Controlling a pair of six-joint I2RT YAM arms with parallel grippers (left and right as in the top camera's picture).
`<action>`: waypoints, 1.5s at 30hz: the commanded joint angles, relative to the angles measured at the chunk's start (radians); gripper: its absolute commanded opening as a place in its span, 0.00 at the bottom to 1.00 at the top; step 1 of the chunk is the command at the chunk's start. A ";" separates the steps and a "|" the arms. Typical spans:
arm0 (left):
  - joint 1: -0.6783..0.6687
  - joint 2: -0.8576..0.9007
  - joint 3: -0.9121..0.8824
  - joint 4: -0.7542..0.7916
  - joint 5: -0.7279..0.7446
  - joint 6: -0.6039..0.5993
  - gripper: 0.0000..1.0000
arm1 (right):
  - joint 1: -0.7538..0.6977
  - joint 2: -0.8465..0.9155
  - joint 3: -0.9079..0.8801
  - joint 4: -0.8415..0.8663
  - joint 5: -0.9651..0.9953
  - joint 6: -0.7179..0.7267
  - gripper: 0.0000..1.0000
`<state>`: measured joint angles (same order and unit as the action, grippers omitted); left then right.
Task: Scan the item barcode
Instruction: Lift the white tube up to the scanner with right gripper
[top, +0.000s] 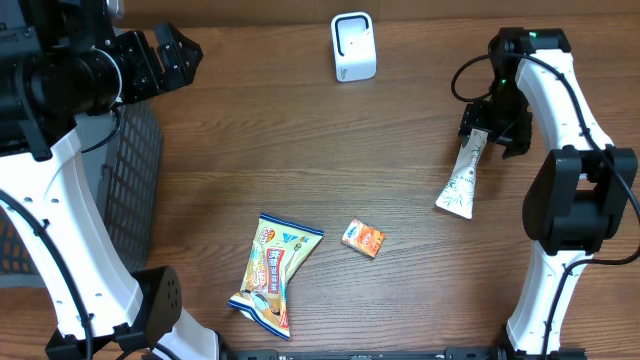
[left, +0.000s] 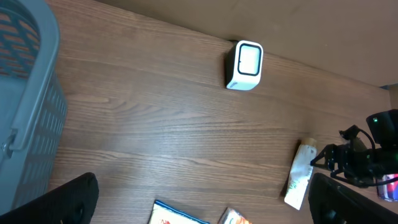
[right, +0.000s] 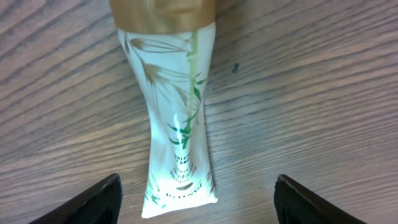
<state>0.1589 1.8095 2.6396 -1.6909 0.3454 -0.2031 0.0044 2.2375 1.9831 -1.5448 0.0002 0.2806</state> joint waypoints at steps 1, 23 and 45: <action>0.005 -0.004 0.011 0.002 0.010 0.009 1.00 | 0.009 -0.003 -0.061 0.050 -0.005 0.002 0.79; 0.005 -0.004 0.011 0.002 0.010 0.009 1.00 | 0.029 -0.003 0.065 0.206 -0.259 0.065 0.04; 0.005 -0.004 0.011 0.002 0.010 0.009 0.99 | 0.368 0.097 0.256 1.012 0.105 0.230 0.04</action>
<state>0.1589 1.8095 2.6396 -1.6909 0.3454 -0.2031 0.3752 2.3077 2.2093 -0.6025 -0.0124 0.4667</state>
